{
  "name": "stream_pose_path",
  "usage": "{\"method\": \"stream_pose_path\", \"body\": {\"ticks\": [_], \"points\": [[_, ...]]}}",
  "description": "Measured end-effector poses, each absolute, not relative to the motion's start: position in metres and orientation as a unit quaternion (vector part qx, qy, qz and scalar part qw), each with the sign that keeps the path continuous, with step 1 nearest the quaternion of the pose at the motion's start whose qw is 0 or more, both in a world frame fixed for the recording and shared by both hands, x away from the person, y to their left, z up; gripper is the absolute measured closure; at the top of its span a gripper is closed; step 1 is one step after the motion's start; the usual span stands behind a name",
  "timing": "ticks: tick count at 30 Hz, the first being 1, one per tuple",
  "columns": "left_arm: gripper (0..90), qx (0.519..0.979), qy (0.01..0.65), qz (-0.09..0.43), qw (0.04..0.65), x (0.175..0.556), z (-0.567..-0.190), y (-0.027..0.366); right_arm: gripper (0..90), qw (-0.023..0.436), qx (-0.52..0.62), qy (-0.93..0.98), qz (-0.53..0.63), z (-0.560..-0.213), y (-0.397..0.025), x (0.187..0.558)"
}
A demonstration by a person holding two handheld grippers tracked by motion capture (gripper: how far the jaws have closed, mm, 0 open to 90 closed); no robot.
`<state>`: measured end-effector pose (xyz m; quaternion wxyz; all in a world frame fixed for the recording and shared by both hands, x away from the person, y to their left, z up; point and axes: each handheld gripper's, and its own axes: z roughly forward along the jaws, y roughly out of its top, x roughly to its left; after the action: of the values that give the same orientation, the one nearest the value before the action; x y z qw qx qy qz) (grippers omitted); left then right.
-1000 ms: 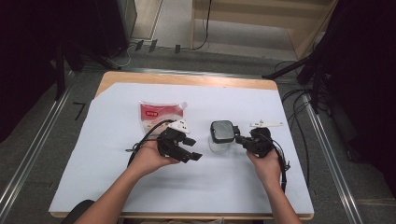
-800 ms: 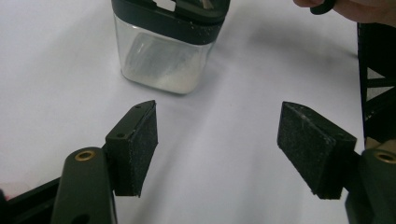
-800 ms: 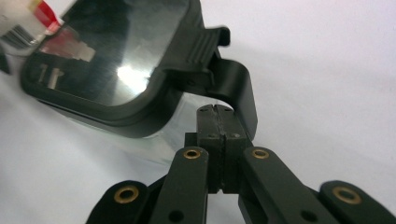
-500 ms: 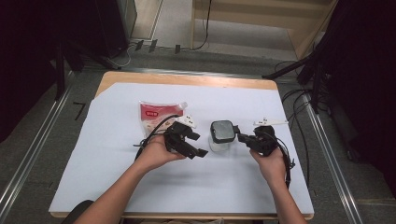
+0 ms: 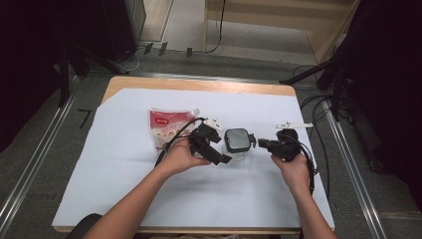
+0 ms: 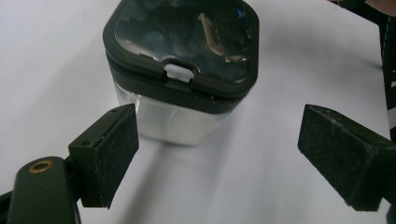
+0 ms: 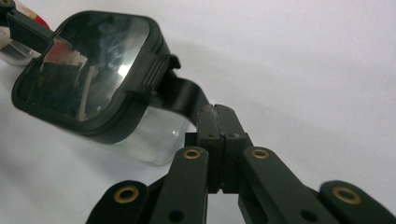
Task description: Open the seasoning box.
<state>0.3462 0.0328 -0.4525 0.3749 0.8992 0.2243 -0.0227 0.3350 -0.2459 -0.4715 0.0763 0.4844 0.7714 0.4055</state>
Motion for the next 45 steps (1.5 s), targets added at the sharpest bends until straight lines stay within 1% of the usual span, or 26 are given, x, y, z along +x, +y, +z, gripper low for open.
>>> {"method": "stream_pose_path", "body": {"ticks": [2, 5, 13, 22, 33, 45], "points": [[13.6, 0.898, 0.227, -0.011, 0.376, 0.349, -0.454, 0.031, 90.0, 0.075, 0.485, 0.770, 0.407, -0.472, -0.246, 0.339], [13.8, 0.895, 0.228, -0.012, 0.384, 0.352, -0.454, 0.028, 90.0, 0.072, 0.481, 0.774, 0.405, -0.474, -0.244, 0.342], [14.0, 0.902, 0.225, 0.020, 0.367, 0.356, -0.457, 0.020, 90.0, 0.078, 0.475, 0.783, 0.394, -0.475, -0.239, 0.341], [14.1, 0.898, 0.239, 0.014, 0.370, 0.360, -0.463, 0.011, 90.0, 0.078, 0.474, 0.781, 0.398, -0.475, -0.240, 0.341], [15.5, 0.910, 0.212, 0.041, 0.353, 0.360, -0.463, 0.005, 90.0, 0.079, 0.476, 0.780, 0.398, -0.475, -0.239, 0.341], [16.3, 0.918, 0.206, 0.039, 0.337, 0.360, -0.455, 0.002, 90.0, 0.076, 0.475, 0.782, 0.396, -0.476, -0.238, 0.341]]}}
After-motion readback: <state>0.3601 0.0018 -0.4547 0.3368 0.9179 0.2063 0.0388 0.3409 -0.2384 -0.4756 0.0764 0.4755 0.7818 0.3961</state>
